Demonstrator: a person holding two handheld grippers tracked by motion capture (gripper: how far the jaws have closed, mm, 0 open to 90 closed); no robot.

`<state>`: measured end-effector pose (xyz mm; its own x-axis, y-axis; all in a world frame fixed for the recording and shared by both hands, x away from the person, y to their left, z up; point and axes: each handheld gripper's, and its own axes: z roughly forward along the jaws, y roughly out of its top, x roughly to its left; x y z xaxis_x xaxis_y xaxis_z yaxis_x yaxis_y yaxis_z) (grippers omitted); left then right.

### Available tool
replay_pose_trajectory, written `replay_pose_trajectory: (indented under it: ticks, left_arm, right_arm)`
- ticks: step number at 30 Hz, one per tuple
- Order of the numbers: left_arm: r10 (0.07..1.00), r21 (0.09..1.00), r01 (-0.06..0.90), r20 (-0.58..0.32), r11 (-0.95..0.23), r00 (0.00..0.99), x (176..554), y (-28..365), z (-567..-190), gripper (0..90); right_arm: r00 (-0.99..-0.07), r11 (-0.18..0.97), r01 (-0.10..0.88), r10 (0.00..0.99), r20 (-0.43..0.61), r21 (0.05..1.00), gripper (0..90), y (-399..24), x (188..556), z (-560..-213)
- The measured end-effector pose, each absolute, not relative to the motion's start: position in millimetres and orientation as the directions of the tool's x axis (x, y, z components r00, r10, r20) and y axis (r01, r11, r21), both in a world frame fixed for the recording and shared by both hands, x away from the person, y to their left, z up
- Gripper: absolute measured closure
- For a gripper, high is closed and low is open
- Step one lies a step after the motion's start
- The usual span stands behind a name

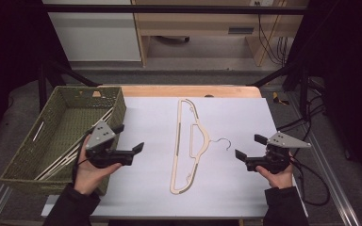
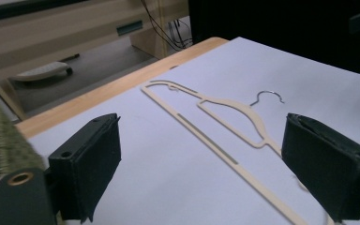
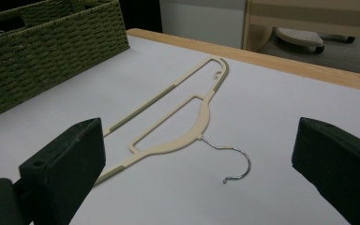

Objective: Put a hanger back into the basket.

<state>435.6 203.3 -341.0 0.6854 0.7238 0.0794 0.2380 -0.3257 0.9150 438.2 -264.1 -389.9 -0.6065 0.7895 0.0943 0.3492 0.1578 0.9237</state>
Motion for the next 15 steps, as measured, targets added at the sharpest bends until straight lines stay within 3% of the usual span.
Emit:
replay_pose_trajectory:
  ticks: [15]
  left_arm:
    - [0.671,0.869,0.332,0.000,-0.366,0.741,442.5,106.0,-395.8,13.6]
  right_arm:
    - [-0.604,0.159,0.350,0.791,0.093,0.923,4.5,-263.4,438.8,-391.9]
